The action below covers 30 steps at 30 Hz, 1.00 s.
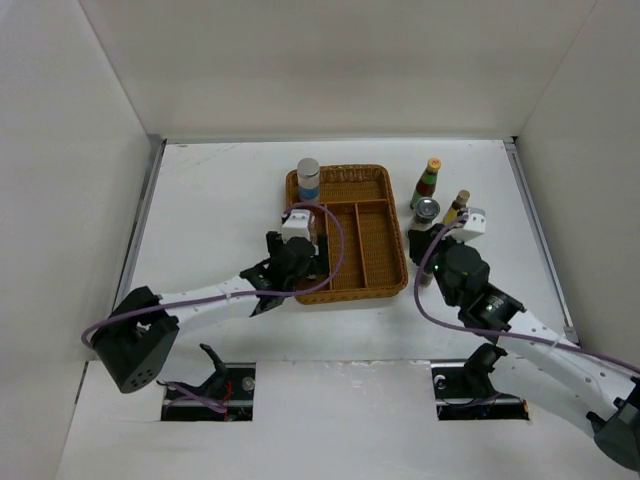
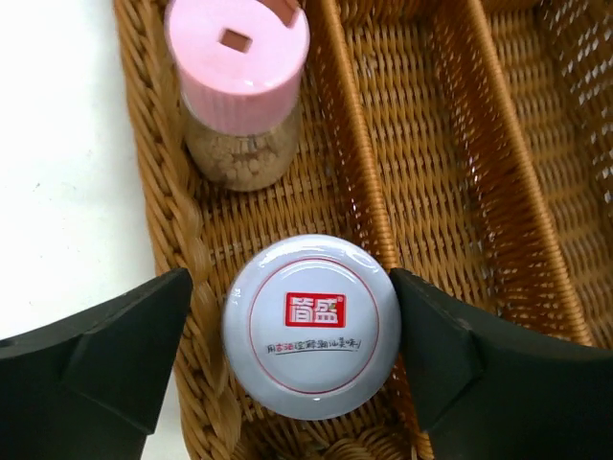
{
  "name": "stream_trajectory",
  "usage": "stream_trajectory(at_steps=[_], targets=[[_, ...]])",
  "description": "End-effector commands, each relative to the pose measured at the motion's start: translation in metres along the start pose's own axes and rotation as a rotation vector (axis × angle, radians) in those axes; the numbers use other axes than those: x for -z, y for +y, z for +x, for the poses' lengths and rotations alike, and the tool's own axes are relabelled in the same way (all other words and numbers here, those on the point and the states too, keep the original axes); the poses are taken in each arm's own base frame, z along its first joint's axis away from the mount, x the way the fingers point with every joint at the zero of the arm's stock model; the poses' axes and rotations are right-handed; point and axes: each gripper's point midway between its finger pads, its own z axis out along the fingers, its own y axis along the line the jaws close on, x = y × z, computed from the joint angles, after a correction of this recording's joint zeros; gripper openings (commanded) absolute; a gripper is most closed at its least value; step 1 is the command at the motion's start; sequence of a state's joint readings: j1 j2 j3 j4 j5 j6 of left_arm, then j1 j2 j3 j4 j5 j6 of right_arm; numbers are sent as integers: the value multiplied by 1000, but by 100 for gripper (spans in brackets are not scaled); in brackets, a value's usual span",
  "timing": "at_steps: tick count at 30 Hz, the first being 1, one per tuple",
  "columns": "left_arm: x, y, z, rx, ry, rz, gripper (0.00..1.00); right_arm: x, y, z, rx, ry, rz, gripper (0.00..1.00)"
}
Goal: Organize the condiment bottles
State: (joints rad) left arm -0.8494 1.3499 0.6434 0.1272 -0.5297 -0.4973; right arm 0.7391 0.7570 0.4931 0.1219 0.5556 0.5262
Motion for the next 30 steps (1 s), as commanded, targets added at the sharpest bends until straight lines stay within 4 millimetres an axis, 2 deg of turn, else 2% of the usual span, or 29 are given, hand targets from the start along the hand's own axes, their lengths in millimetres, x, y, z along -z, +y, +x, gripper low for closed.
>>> stream_trajectory(at_steps=[1, 5, 8, 10, 15, 19, 22, 30], targets=[[10, -3, -40, 90, -143, 57, 88, -6, -21, -22, 38, -11, 139, 28], [31, -3, -77, 152, -259, 115, 98, -27, -31, -43, 66, -20, 211, 63], [50, 8, -107, 211, -362, 133, 100, -51, -43, -57, 128, -13, 290, 81], [62, 19, -120, 261, -431, 143, 100, -63, -51, -60, 162, 8, 329, 89], [87, 34, -124, 341, -565, 203, 100, -89, -71, -48, 265, 135, 400, 93], [97, 40, -123, 357, -597, 219, 100, -101, -84, -44, 294, 196, 429, 94], [90, 44, -119, 355, -586, 199, 100, -110, -85, -41, 291, 237, 411, 95], [76, 36, -110, 341, -533, 208, 100, -131, -93, -6, 303, 344, 397, 95]])
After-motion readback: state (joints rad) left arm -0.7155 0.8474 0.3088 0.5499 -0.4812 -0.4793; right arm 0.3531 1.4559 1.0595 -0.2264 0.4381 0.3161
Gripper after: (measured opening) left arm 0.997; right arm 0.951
